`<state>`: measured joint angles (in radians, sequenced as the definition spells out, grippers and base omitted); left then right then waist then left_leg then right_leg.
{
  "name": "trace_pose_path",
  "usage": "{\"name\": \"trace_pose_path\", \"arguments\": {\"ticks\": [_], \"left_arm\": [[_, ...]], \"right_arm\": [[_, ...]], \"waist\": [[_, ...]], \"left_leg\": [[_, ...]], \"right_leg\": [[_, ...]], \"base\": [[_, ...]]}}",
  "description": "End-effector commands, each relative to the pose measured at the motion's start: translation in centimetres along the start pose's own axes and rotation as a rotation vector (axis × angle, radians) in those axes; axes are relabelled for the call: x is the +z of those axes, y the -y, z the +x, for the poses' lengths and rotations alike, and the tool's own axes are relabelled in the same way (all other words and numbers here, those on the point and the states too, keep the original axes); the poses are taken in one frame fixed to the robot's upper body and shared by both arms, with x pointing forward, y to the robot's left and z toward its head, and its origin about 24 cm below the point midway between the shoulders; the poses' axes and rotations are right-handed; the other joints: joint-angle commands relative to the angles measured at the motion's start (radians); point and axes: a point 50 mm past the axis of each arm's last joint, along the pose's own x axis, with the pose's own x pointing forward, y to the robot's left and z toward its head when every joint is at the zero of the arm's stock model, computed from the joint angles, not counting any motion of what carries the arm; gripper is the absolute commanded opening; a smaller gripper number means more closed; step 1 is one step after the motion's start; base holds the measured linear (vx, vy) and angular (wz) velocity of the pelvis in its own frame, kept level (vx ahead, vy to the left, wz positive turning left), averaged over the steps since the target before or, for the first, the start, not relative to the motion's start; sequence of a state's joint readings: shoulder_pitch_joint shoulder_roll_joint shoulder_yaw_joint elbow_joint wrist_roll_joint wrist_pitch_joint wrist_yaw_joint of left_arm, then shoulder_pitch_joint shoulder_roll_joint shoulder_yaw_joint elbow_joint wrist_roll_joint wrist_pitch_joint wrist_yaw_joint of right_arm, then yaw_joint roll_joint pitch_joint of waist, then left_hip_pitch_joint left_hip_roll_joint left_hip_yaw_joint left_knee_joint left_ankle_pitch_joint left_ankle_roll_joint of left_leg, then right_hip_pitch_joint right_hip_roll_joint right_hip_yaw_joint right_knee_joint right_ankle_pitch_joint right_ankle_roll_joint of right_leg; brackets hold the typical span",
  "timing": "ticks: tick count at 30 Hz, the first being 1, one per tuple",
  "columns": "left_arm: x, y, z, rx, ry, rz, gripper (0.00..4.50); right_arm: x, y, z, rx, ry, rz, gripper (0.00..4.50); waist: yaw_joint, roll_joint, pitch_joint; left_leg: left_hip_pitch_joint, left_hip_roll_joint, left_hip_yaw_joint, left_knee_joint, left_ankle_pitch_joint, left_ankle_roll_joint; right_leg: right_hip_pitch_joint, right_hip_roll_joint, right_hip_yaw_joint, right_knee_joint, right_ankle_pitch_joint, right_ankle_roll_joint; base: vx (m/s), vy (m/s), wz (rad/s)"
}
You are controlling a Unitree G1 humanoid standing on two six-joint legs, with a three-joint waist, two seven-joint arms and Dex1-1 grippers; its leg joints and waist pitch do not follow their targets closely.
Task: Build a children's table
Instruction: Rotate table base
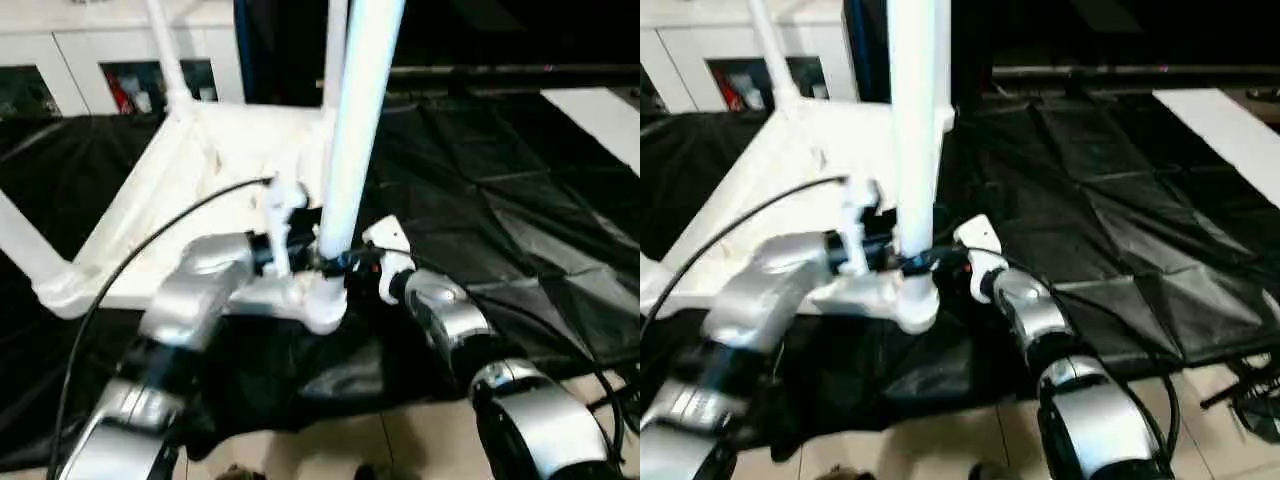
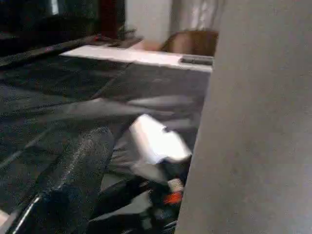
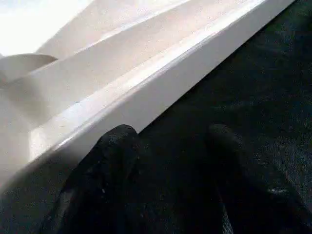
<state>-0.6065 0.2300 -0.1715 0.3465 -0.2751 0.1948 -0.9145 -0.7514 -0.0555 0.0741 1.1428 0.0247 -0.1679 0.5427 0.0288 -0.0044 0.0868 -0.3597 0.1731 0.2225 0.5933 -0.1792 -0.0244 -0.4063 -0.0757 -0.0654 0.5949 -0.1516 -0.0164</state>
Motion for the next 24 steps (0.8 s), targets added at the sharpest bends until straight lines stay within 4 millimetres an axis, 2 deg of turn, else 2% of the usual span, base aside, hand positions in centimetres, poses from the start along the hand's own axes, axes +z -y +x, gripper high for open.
{"name": "trace_pose_path", "arguments": {"ticks": [1,2,3,6,7,8,9,10,11,12,13,14,15,16,17,18,19,20,21,22,23,24], "left_arm": [[-0.8,-0.9,-0.2,0.068,-0.052,0.023,4.47],[-0.9,-1.3,-0.3,0.088,-0.052,0.033,4.47],[-0.9,-1.4,-0.3,0.094,-0.048,0.038,4.47],[-0.9,-1.8,0.2,0.130,-0.022,0.042,4.47],[-0.8,-1.7,0.7,0.150,0.014,0.034,4.47],[-0.8,-1.7,0.7,0.152,0.018,0.033,4.47],[-0.8,-1.5,1.1,0.161,0.066,0.027,4.47],[-0.7,-1.4,1.1,0.161,0.074,0.027,4.47],[-0.7,-1.1,1.2,0.153,0.109,0.006,4.47],[-0.9,-0.7,1.1,0.139,0.141,-0.028,4.47],[-1.3,0.3,0.7,0.082,0.183,-0.091,4.47],[-1.6,0.7,0.5,0.054,0.187,-0.112,4.47],[-2.4,1.6,-0.3,0.000,0.177,-0.153,4.47],[-3.0,2.0,-1.0,-0.033,0.161,-0.179,4.47],[-3.4,2.2,-1.6,-0.049,0.144,-0.196,4.47],[-4.0,2.6,-2.3,-0.066,0.124,-0.217,4.47],[-4.5,2.6,-3.0,-0.053,0.105,-0.215,4.47],[-4.9,2.6,-3.5,-0.039,0.095,-0.211,4.47],[-5.3,2.6,-4.4,-0.023,0.080,-0.206,4.47],[-5.7,2.5,-5.1,0.000,0.068,-0.198,4.47],[-5.9,2.5,-5.8,0.021,0.062,-0.192,4.47],[-6.0,2.4,-6.3,0.061,0.065,-0.176,4.47]], "right_arm": [[1.4,-0.7,0.5,0.063,0.057,-0.033,2.67],[1.4,-0.3,0.3,0.067,0.069,-0.028,2.67],[1.5,-0.1,0.1,0.067,0.076,-0.026,2.67],[1.5,0.8,-0.8,0.058,0.112,-0.014,2.67],[1.4,1.2,-1.4,0.058,0.139,-0.015,2.67],[1.4,1.2,-1.5,0.059,0.142,-0.015,2.67],[1.3,1.6,-2.2,0.056,0.165,-0.016,2.67],[1.3,1.7,-2.3,0.056,0.169,-0.016,2.67],[1.3,1.8,-2.7,0.056,0.186,-0.014,2.67],[1.1,1.9,-3.2,0.053,0.203,-0.012,2.67],[0.9,2.4,-4.4,0.030,0.234,0.003,2.67],[0.8,2.5,-4.9,0.020,0.244,0.005,2.67],[0.5,2.8,-6.1,-0.005,0.261,0.012,2.67],[0.2,2.9,-6.9,-0.020,0.268,0.018,2.67],[0.0,2.9,-7.5,-0.027,0.274,0.021,2.67],[-0.4,2.8,-8.4,-0.035,0.280,0.025,2.67],[-0.7,2.7,-9.1,-0.040,0.283,0.031,2.67],[-1.0,2.5,-9.6,-0.041,0.284,0.036,2.67],[-1.4,2.3,-10.4,-0.048,0.288,0.043,2.67],[-1.7,2.2,-11.2,-0.058,0.293,0.050,2.67],[-1.8,2.0,-11.8,-0.069,0.297,0.055,2.67],[-1.9,1.8,-12.3,-0.079,0.304,0.065,2.67]], "waist": [[0.007,0.014,-0.074],[0.010,0.021,-0.078],[0.011,0.019,-0.078],[0.015,0.023,-0.084],[0.020,0.033,-0.086],[0.021,0.035,-0.086],[0.031,0.044,-0.090],[0.031,0.044,-0.090],[0.036,0.043,-0.092],[0.037,0.060,-0.092],[0.040,0.061,-0.092],[0.040,0.061,-0.092],[0.041,0.064,-0.090],[0.042,0.067,-0.088],[0.037,0.074,-0.090],[0.036,0.072,-0.089],[0.034,0.075,-0.085],[0.032,0.076,-0.086],[0.026,0.078,-0.084],[0.022,0.091,-0.080],[0.018,0.086,-0.078],[0.016,0.090,-0.076]], "left_leg": [[0.015,0.060,-0.046,-0.076,-0.350,-0.013],[0.016,0.061,-0.047,-0.074,-0.343,-0.009],[0.016,0.062,-0.045,-0.074,-0.340,-0.010],[0.014,0.063,-0.043,-0.072,-0.326,-0.002],[0.016,0.063,-0.043,-0.070,-0.321,0.001],[0.016,0.064,-0.041,-0.070,-0.320,0.002],[0.015,0.064,-0.039,-0.067,-0.305,0.012],[0.015,0.064,-0.039,-0.067,-0.305,0.012],[0.009,0.062,-0.038,-0.065,-0.289,0.031],[0.007,0.061,-0.040,-0.062,-0.288,0.033],[0.002,0.060,-0.041,-0.060,-0.272,0.054],[0.002,0.060,-0.041,-0.060,-0.272,0.054],[-0.001,0.060,-0.040,-0.060,-0.264,0.072],[0.001,0.061,-0.039,-0.063,-0.269,0.073],[0.003,0.059,-0.039,-0.061,-0.287,0.069],[0.006,0.059,-0.039,-0.065,-0.298,0.064],[0.006,0.060,-0.042,-0.069,-0.316,0.059],[0.006,0.060,-0.044,-0.069,-0.324,0.054],[0.006,0.054,-0.043,-0.069,-0.344,0.050],[0.012,0.053,-0.046,-0.070,-0.378,0.039],[0.015,0.052,-0.046,-0.069,-0.390,0.036],[0.010,0.051,-0.053,-0.072,-0.403,0.030]], "right_leg": [[0.040,-0.078,0.052,-0.079,-0.370,-0.232],[0.042,-0.078,0.051,-0.077,-0.358,-0.237],[0.042,-0.078,0.051,-0.075,-0.345,-0.242],[0.047,-0.076,0.048,-0.073,-0.318,-0.249],[0.045,-0.076,0.048,-0.072,-0.306,-0.256],[0.045,-0.075,0.048,-0.072,-0.295,-0.259],[0.046,-0.074,0.047,-0.069,-0.245,-0.272],[0.046,-0.074,0.047,-0.069,-0.245,-0.272],[0.051,-0.073,0.045,-0.067,-0.211,-0.278],[0.052,-0.075,0.044,-0.063,-0.209,-0.285],[0.057,-0.078,0.044,-0.065,-0.219,-0.282],[0.057,-0.078,0.044,-0.065,-0.219,-0.282],[0.056,-0.076,0.043,-0.072,-0.268,-0.268],[0.055,-0.074,0.043,-0.077,-0.293,-0.255],[0.048,-0.070,0.041,-0.079,-0.346,-0.236],[0.048,-0.069,0.040,-0.085,-0.371,-0.221],[0.046,-0.066,0.040,-0.092,-0.416,-0.191],[0.042,-0.065,0.039,-0.090,-0.429,-0.185],[0.041,-0.064,0.036,-0.098,-0.479,-0.164],[0.034,-0.067,0.035,-0.108,-0.556,-0.137],[0.030,-0.066,0.034,-0.115,-0.589,-0.122],[0.033,-0.070,0.034,-0.117,-0.632,-0.094]], "base": [[0.000,0.000,0.00],[0.000,0.000,0.00],[0.000,0.000,0.00],[0.000,0.000,0.00],[0.000,0.000,0.00],[0.000,0.000,0.00],[0.000,0.000,0.00],[0.000,0.000,0.00],[0.000,0.000,0.00],[0.000,0.000,0.00],[0.000,0.000,0.00],[0.000,0.000,0.00],[0.000,0.000,0.00],[0.000,0.000,0.00],[0.000,0.000,0.00],[0.000,0.000,0.00],[0.000,0.000,0.00],[0.000,0.000,0.00],[0.000,0.000,0.00],[0.000,0.000,0.00],[0.000,0.000,0.00],[0.000,0.000,0.00]]}}
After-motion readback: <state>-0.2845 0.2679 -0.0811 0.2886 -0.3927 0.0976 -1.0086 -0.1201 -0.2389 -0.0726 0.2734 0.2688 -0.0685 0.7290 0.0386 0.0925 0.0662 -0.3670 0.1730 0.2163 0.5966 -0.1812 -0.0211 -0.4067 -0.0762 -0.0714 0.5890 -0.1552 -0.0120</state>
